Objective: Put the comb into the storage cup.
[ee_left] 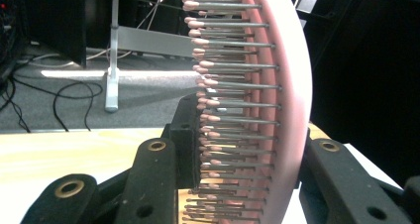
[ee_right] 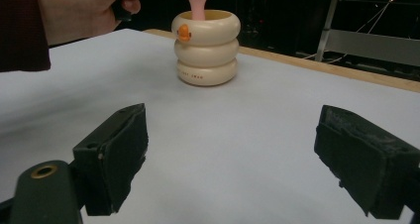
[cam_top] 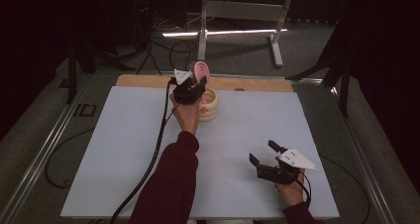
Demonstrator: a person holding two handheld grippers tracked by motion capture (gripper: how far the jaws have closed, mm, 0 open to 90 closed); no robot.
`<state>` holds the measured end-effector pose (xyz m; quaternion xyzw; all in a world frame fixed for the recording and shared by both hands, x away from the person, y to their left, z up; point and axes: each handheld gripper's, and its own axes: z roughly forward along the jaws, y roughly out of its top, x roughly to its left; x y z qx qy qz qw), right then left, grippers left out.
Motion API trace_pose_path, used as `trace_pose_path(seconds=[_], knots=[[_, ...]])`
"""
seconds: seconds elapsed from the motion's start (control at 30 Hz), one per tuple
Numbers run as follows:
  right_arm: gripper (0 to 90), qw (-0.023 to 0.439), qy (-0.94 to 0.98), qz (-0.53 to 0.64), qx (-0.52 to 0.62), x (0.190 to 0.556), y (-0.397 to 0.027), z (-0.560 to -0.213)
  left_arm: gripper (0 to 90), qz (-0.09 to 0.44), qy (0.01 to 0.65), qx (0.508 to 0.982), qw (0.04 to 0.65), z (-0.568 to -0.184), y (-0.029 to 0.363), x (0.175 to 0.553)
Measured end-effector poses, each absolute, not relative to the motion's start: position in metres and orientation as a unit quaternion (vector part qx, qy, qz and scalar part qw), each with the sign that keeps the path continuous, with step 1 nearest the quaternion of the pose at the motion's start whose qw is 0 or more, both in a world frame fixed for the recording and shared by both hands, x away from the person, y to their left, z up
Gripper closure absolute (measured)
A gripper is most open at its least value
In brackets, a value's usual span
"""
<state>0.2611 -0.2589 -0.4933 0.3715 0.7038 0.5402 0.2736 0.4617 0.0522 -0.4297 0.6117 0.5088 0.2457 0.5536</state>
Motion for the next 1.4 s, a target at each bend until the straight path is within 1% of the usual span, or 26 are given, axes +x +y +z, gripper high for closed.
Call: trace_pose_path(seconds=[0.8, 1.4], knots=[[13.4, 0.274, 0.702, 0.541, 0.372, 0.261, -0.259, -0.493, 62.4, 0.224, 0.497, 0.622, 0.562, -0.439, 0.041, 0.462], [13.6, 0.274, 0.704, 0.539, 0.372, 0.261, -0.258, -0.493, 61.5, 0.217, 0.505, 0.634, 0.544, -0.437, 0.054, 0.466]])
